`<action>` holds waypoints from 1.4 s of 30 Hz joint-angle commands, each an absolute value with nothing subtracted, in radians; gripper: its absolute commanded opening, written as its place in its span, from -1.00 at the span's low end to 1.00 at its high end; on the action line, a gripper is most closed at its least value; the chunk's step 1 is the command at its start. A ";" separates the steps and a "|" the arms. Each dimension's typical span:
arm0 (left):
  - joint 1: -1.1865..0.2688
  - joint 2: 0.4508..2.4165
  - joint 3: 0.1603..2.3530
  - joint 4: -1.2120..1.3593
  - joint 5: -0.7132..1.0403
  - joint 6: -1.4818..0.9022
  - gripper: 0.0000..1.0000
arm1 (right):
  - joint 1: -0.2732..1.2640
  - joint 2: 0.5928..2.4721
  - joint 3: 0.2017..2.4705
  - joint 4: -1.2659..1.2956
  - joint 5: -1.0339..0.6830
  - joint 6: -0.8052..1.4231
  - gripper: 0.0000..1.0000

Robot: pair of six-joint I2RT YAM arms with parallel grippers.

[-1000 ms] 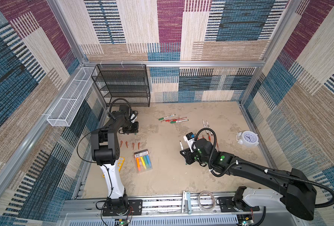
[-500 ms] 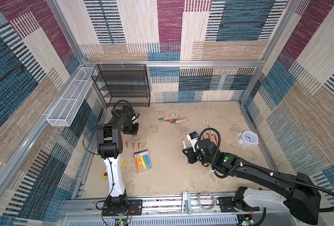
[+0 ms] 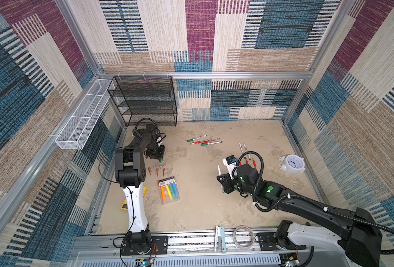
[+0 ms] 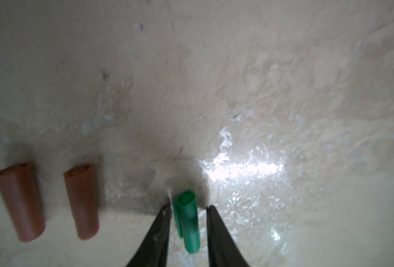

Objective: Open the pen caps
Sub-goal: 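Lower the green cap beside the brown caps and open left gripper, then lower the uncapped marker among the pens and open right gripper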

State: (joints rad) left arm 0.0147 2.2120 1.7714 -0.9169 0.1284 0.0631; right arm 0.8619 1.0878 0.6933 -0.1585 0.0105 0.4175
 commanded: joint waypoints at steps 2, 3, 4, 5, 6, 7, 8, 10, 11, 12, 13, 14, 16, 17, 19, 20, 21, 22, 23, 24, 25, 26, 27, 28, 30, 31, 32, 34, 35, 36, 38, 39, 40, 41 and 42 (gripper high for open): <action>0.013 2.153 1.759 -0.925 0.131 0.036 -0.33 | 0.860 1.072 0.698 -0.154 0.034 0.425 -1.00; 0.010 2.131 1.752 -0.924 0.133 0.033 -0.30 | 0.859 1.076 0.712 -0.170 0.037 0.423 -1.00; 0.007 2.103 1.737 -0.920 0.133 0.032 -0.28 | 0.859 1.076 0.724 -0.182 0.040 0.423 -1.00; 0.005 2.077 1.722 -0.914 0.133 0.031 -0.25 | 0.860 1.072 0.726 -0.183 0.039 0.422 -1.00; 0.003 2.048 1.707 -0.907 0.139 0.025 -0.22 | 0.859 1.065 0.725 -0.180 0.045 0.418 -1.00; 0.002 2.018 1.694 -0.902 0.148 0.018 -0.17 | 0.858 1.063 0.723 -0.179 0.056 0.408 -1.00; 0.002 1.993 1.679 -0.899 0.160 0.008 -0.12 | 0.855 1.065 0.728 -0.182 0.064 0.398 -1.00; 0.000 1.927 1.637 -0.891 0.190 -0.004 0.09 | 0.841 1.081 0.758 -0.212 0.077 0.377 -1.00; 0.000 1.891 1.605 -0.883 0.201 -0.005 0.19 | 0.838 1.088 0.775 -0.225 0.084 0.367 -1.00; -0.003 1.851 1.572 -0.868 0.212 -0.003 0.35 | 0.835 1.091 0.786 -0.229 0.091 0.360 -1.00; -0.003 1.799 1.534 -0.852 0.221 -0.003 0.56 | 0.826 1.092 0.794 -0.226 0.094 0.347 -1.00; -0.003 1.759 1.501 -0.838 0.228 -0.005 0.82 | 0.816 1.097 0.798 -0.224 0.091 0.339 -1.00; -0.004 1.663 1.421 -0.803 0.253 -0.006 0.99 | 0.782 1.113 0.815 -0.225 0.074 0.319 -1.00; -0.003 1.618 1.381 -0.785 0.268 -0.003 0.99 | 0.766 1.124 0.829 -0.231 0.065 0.308 -1.00; -0.003 1.504 1.287 -0.725 0.308 0.011 0.99 | 0.737 1.150 0.862 -0.251 0.055 0.286 -1.00; -0.004 1.456 1.246 -0.704 0.324 0.021 0.99 | 0.725 1.162 0.875 -0.257 0.053 0.272 -1.00; -0.003 1.400 1.199 -0.685 0.335 0.030 1.00 | 0.710 1.179 0.889 -0.262 0.045 0.259 -1.00; -0.004 1.356 1.167 -0.666 0.341 0.035 0.99 | 0.696 1.194 0.904 -0.265 0.040 0.246 -1.00; -0.004 1.304 1.127 -0.645 0.341 0.035 1.00 | 0.678 1.213 0.920 -0.272 0.033 0.231 -1.00; -0.003 1.254 1.087 -0.625 0.339 0.037 1.00 | 0.658 1.234 0.943 -0.282 0.024 0.218 -1.00; -0.003 1.209 1.057 -0.608 0.338 0.037 0.99 | 0.640 1.250 0.962 -0.289 0.016 0.206 -1.00; -0.003 1.155 1.021 -0.581 0.336 0.031 0.99 | 0.623 1.274 0.985 -0.304 0.009 0.195 -1.00; -0.004 1.101 0.980 -0.559 0.340 0.026 0.99 | 0.608 1.295 1.005 -0.316 0.005 0.183 -1.00; -0.003 1.059 0.950 -0.539 0.349 0.027 0.99 | 0.595 1.313 1.021 -0.320 0.001 0.172 -1.00; -0.003 0.980 0.891 -0.511 0.365 0.033 0.99 | 0.561 1.350 1.051 -0.321 -0.015 0.149 -1.00; -0.003 0.953 0.871 -0.502 0.369 0.031 0.99 | 0.543 1.371 1.066 -0.324 -0.023 0.142 -1.00; -0.003 0.928 0.850 -0.496 0.369 0.028 0.99 | 0.521 1.398 1.085 -0.329 -0.038 0.134 -1.00; 0.002 0.895 0.813 -0.484 0.385 0.021 0.99 | 0.486 1.445 1.119 -0.345 -0.059 0.119 -0.99; 0.008 0.880 0.795 -0.473 0.395 0.020 0.99 | 0.468 1.470 1.137 -0.351 -0.070 0.108 -0.99; 0.012 0.867 0.779 -0.460 0.399 0.021 1.00 | 0.453 1.498 1.155 -0.357 -0.077 0.097 -0.97; 0.024 0.849 0.757 -0.442 0.407 0.024 0.99 | 0.423 1.549 1.191 -0.367 -0.080 0.077 -0.96; 0.034 0.846 0.749 -0.434 0.409 0.021 0.99 | 0.408 1.576 1.211 -0.376 -0.086 0.070 -0.96; 0.042 0.844 0.747 -0.431 0.409 0.019 0.99 | 0.395 1.602 1.229 -0.383 -0.090 0.063 -0.96; 0.049 0.840 0.743 -0.428 0.405 0.015 0.99 | 0.382 1.630 1.247 -0.392 -0.097 0.057 -0.96; 0.051 0.835 0.742 -0.421 0.397 0.016 0.99 | 0.370 1.655 1.266 -0.395 -0.104 0.048 -0.96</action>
State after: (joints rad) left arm 0.0414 0.8452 0.7475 -0.4831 0.3840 0.0216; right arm 0.3916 1.6108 1.2289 -0.3729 -0.0719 0.0883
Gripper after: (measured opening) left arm 0.997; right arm 0.124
